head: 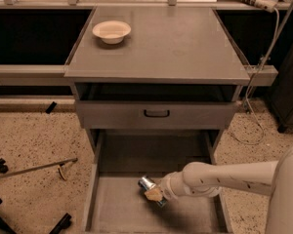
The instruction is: Place redbull can into middle drawer
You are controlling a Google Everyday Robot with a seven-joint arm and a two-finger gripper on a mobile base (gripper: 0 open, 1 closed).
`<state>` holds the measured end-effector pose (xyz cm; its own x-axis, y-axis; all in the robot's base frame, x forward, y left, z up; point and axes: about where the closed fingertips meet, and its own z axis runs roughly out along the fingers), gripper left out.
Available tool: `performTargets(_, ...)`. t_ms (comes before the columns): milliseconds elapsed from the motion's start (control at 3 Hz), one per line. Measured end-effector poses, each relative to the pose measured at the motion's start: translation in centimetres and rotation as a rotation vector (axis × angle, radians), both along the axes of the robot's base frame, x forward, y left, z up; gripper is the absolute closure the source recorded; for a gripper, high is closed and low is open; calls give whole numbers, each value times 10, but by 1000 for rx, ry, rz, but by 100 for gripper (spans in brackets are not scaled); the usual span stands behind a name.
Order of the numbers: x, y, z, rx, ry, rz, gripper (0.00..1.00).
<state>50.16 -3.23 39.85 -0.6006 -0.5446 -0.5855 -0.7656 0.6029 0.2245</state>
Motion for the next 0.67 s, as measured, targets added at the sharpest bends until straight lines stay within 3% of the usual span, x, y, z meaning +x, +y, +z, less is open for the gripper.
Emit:
performTargets(333,-8,-19,-30,44,69,-77,100)
performTargets(667,-10,-19,-33,47,76,-81,81)
